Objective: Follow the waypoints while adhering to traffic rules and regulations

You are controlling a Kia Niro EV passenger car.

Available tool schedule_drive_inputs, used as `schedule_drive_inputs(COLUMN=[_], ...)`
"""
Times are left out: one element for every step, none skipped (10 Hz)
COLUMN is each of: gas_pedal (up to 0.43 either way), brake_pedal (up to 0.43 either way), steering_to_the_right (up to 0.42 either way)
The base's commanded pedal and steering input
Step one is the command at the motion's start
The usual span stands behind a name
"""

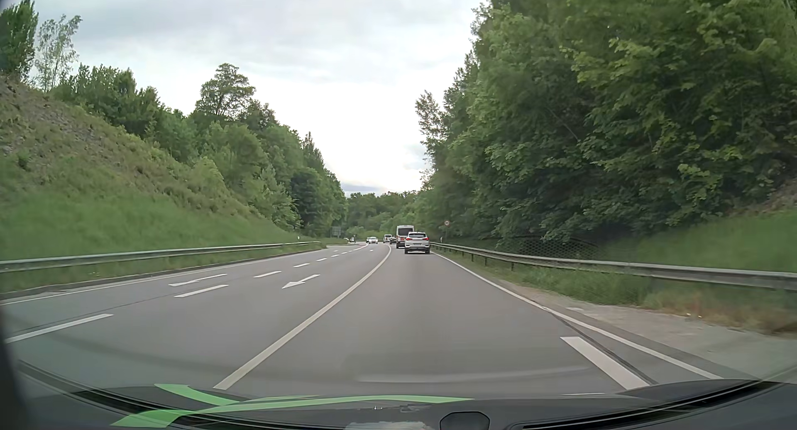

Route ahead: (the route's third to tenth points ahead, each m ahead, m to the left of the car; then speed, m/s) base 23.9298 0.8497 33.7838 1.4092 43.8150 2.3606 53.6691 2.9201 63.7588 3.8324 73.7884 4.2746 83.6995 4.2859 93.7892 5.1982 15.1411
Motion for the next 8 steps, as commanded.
schedule_drive_inputs(gas_pedal=[0.110,0.110,0.110,0.110,0.110,0.110,0.110,0.110], brake_pedal=[0.000,0.000,0.000,0.000,0.000,0.000,0.000,0.000], steering_to_the_right=[-0.008,-0.009,-0.010,-0.012,-0.014,-0.014,-0.014,-0.014])
